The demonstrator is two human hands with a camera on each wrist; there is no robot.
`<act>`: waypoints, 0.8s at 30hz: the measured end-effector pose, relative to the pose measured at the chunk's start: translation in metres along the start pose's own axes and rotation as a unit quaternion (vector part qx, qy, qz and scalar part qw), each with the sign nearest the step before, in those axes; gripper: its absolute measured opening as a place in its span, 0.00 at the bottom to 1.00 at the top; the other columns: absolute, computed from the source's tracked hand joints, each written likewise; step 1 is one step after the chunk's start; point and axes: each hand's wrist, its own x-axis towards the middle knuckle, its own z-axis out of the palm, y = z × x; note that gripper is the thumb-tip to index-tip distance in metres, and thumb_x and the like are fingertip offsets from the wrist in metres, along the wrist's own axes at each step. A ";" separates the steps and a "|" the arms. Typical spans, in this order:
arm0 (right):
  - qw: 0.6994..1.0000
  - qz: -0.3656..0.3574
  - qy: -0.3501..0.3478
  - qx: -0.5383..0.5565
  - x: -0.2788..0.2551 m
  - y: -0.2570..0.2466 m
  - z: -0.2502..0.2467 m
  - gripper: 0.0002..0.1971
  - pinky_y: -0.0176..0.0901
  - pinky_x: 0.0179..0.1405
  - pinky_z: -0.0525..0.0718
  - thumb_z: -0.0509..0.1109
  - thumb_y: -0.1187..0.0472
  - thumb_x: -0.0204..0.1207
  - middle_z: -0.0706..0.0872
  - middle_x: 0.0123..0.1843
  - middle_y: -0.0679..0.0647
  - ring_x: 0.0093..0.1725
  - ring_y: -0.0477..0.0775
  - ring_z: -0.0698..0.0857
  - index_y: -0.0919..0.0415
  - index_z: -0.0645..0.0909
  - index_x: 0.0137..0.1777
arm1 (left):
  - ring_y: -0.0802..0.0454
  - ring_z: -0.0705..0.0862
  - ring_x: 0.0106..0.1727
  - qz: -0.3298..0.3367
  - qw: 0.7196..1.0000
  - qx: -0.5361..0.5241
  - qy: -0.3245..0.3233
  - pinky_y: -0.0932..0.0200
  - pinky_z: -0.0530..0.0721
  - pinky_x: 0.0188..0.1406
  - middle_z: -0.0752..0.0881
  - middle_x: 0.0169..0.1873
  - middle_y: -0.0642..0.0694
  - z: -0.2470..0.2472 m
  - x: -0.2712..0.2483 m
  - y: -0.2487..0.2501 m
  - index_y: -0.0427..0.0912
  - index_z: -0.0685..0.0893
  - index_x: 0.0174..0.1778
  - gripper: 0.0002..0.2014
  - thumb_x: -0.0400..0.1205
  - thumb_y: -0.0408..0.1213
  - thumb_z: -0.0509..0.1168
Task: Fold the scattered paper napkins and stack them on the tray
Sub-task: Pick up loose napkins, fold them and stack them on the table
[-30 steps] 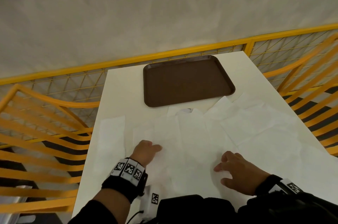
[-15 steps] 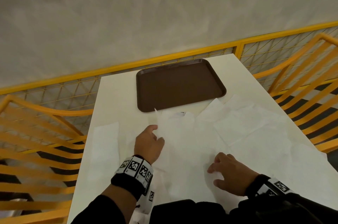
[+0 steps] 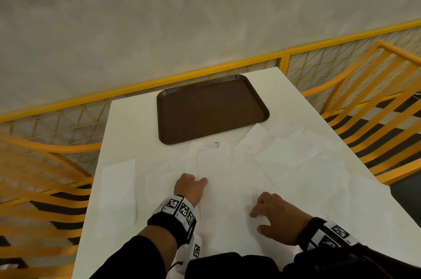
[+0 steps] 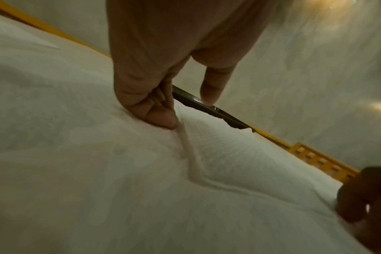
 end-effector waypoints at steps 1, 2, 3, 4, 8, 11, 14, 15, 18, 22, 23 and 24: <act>1.000 -0.001 0.002 -0.002 0.000 0.000 0.000 0.20 0.39 0.65 0.73 0.65 0.46 0.76 0.68 0.61 0.43 0.59 0.45 0.68 0.42 0.75 0.68 | 0.42 0.82 0.63 0.007 0.999 0.051 -0.002 0.57 0.78 0.60 0.84 0.59 0.41 0.002 0.001 0.002 0.34 0.78 0.64 0.26 0.75 0.47 0.70; 1.000 -0.001 0.002 -0.004 0.000 0.000 0.000 0.20 0.39 0.65 0.72 0.65 0.47 0.76 0.69 0.63 0.44 0.62 0.47 0.69 0.43 0.75 0.68 | 0.42 0.83 0.61 0.018 0.995 0.096 -0.006 0.59 0.78 0.55 0.85 0.56 0.42 0.003 0.001 0.006 0.33 0.80 0.61 0.25 0.75 0.48 0.70; 1.000 -0.001 0.002 -0.006 0.000 -0.001 0.001 0.20 0.39 0.65 0.73 0.65 0.47 0.76 0.69 0.65 0.45 0.64 0.47 0.70 0.43 0.75 0.69 | 0.42 0.84 0.56 0.028 0.991 0.134 -0.013 0.60 0.78 0.49 0.86 0.53 0.43 0.004 0.001 0.008 0.33 0.82 0.56 0.23 0.74 0.49 0.70; 1.000 0.000 0.002 -0.007 -0.001 -0.001 0.001 0.21 0.39 0.66 0.73 0.66 0.47 0.76 0.69 0.67 0.45 0.65 0.48 0.70 0.43 0.75 0.69 | 0.43 0.85 0.50 0.040 0.986 0.162 -0.018 0.61 0.78 0.44 0.87 0.50 0.44 0.006 0.001 0.010 0.35 0.84 0.51 0.21 0.73 0.50 0.70; 1.000 -0.003 0.003 -0.006 -0.004 0.002 0.003 0.22 0.43 0.67 0.74 0.66 0.47 0.74 0.66 0.69 0.44 0.67 0.48 0.68 0.42 0.73 0.70 | 0.50 0.79 0.43 0.077 0.987 0.142 0.004 0.61 0.73 0.43 0.81 0.40 0.49 0.008 0.002 0.007 0.44 0.78 0.43 0.10 0.76 0.46 0.69; 1.000 -0.010 0.008 -0.001 -0.004 0.007 0.006 0.23 0.43 0.67 0.73 0.66 0.47 0.73 0.66 0.69 0.44 0.63 0.46 0.67 0.41 0.73 0.70 | 0.50 0.77 0.45 0.119 0.989 0.066 0.061 0.62 0.69 0.46 0.80 0.40 0.50 -0.012 0.001 0.003 0.45 0.75 0.45 0.08 0.80 0.43 0.66; 1.000 -0.012 0.008 -0.003 -0.003 0.010 0.008 0.24 0.42 0.67 0.73 0.66 0.45 0.73 0.64 0.68 0.42 0.60 0.42 0.64 0.40 0.71 0.70 | 0.42 0.80 0.51 0.125 0.982 0.060 0.128 0.58 0.70 0.49 0.82 0.46 0.41 -0.057 0.009 -0.012 0.39 0.78 0.48 0.09 0.84 0.41 0.59; 1.000 -0.012 0.007 -0.004 -0.003 0.011 0.008 0.24 0.42 0.68 0.73 0.66 0.45 0.73 0.64 0.68 0.41 0.61 0.43 0.65 0.39 0.71 0.71 | 0.38 0.80 0.54 0.110 0.980 0.066 0.153 0.55 0.71 0.52 0.84 0.49 0.37 -0.074 0.014 -0.022 0.36 0.80 0.50 0.12 0.86 0.41 0.56; 1.000 -0.021 0.007 -0.011 -0.002 0.014 0.012 0.24 0.39 0.67 0.73 0.65 0.43 0.74 0.63 0.66 0.38 0.63 0.43 0.66 0.38 0.70 0.71 | 0.32 0.79 0.60 0.037 0.971 0.061 0.230 0.46 0.73 0.61 0.83 0.56 0.28 -0.125 0.028 -0.057 0.28 0.80 0.57 0.18 0.87 0.39 0.52; 0.999 -0.030 -0.002 -0.022 0.000 0.014 0.012 0.24 0.38 0.67 0.72 0.65 0.41 0.74 0.62 0.66 0.38 0.64 0.41 0.66 0.36 0.69 0.71 | 0.32 0.79 0.64 -0.063 0.963 0.073 0.254 0.47 0.76 0.63 0.82 0.61 0.28 -0.165 0.035 -0.095 0.29 0.80 0.64 0.18 0.86 0.37 0.54; 0.999 -0.029 -0.006 -0.021 0.001 0.014 0.011 0.24 0.38 0.67 0.72 0.65 0.41 0.74 0.62 0.67 0.38 0.64 0.42 0.66 0.37 0.69 0.71 | 0.32 0.79 0.65 -0.076 0.962 0.086 0.246 0.47 0.76 0.64 0.81 0.62 0.28 -0.169 0.038 -0.102 0.29 0.79 0.65 0.18 0.86 0.37 0.54; 0.999 -0.027 -0.009 -0.023 0.002 0.013 0.010 0.24 0.38 0.67 0.72 0.66 0.41 0.74 0.63 0.67 0.39 0.64 0.42 0.66 0.37 0.69 0.71 | 0.33 0.78 0.66 -0.086 0.962 0.099 0.242 0.47 0.76 0.65 0.81 0.64 0.28 -0.171 0.040 -0.106 0.29 0.79 0.66 0.18 0.87 0.36 0.53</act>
